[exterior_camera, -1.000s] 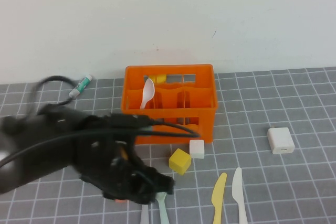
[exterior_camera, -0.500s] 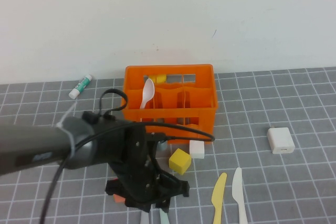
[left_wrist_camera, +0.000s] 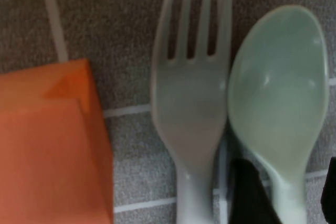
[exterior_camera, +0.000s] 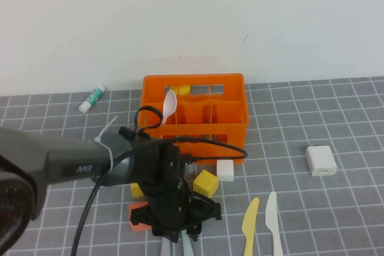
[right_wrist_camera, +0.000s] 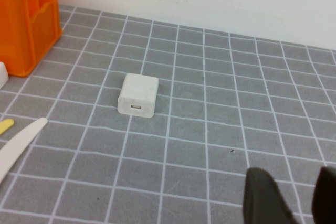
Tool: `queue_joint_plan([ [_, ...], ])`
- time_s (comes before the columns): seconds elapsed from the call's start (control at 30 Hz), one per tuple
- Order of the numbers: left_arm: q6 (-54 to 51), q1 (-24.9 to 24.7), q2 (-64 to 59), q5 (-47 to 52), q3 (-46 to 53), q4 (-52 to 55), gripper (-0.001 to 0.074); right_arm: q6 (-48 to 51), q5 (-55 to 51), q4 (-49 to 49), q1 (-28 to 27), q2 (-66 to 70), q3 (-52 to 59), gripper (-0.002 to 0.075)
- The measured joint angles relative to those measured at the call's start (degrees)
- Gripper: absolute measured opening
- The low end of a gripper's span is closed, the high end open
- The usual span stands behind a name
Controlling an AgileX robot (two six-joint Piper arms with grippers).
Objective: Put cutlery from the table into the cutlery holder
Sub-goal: Pick up the spoon, then place the spoon on the box
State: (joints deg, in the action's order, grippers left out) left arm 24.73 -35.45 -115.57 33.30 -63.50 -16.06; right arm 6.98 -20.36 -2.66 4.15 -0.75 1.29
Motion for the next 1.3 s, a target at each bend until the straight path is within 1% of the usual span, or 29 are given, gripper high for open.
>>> queue_joint_plan([
  [0.1,0.0,0.0,0.0,-0.1,0.0,0.2,0.0288,0.0,0.0,0.0,0.0,0.0,0.0,0.0216],
  [0.17,0.0,0.0,0.0,-0.1,0.0,0.4,0.0260,0.0,0.0,0.0,0.0,0.0,0.0,0.0216],
  [0.33,0.0,0.0,-0.1,-0.1,0.0,0.6,0.0095,0.0,0.0,0.0,0.0,0.0,0.0,0.0216],
  [0.5,0.0,-0.1,0.2,0.2,0.0,0.6,0.0095,0.0,0.0,0.0,0.0,0.0,0.0,0.0216],
  [0.6,-0.4,-0.9,2.5,0.8,0.0,1.2,0.0095,0.0,0.0,0.0,0.0,0.0,0.0,0.0216],
  [0.8,-3.2,-4.0,12.7,-0.2,0.8,3.8,0.0095,0.0,0.0,0.0,0.0,0.0,0.0,0.0216],
  [0.87,-4.0,-4.8,17.1,-3.8,2.6,5.3,0.0095,0.0,0.0,0.0,0.0,0.0,0.0,0.0216],
  [0.97,-5.9,-5.3,23.5,-12.2,7.5,7.1,0.0095,0.0,0.0,0.0,0.0,0.0,0.0,0.0216],
  [1.1,-10.2,-4.9,31.5,-28.1,16.7,9.7,0.0095,0.0,0.0,0.0,0.0,0.0,0.0,0.0216],
  [1.17,-13.3,-3.9,34.4,-37.0,20.4,10.3,0.0095,0.0,0.0,0.0,0.0,0.0,0.0,0.0216],
  [1.3,-17.8,0.1,36.1,-54.9,26.3,10.6,0.0095,0.0,0.0,0.0,0.0,0.0,0.0,0.0216],
])
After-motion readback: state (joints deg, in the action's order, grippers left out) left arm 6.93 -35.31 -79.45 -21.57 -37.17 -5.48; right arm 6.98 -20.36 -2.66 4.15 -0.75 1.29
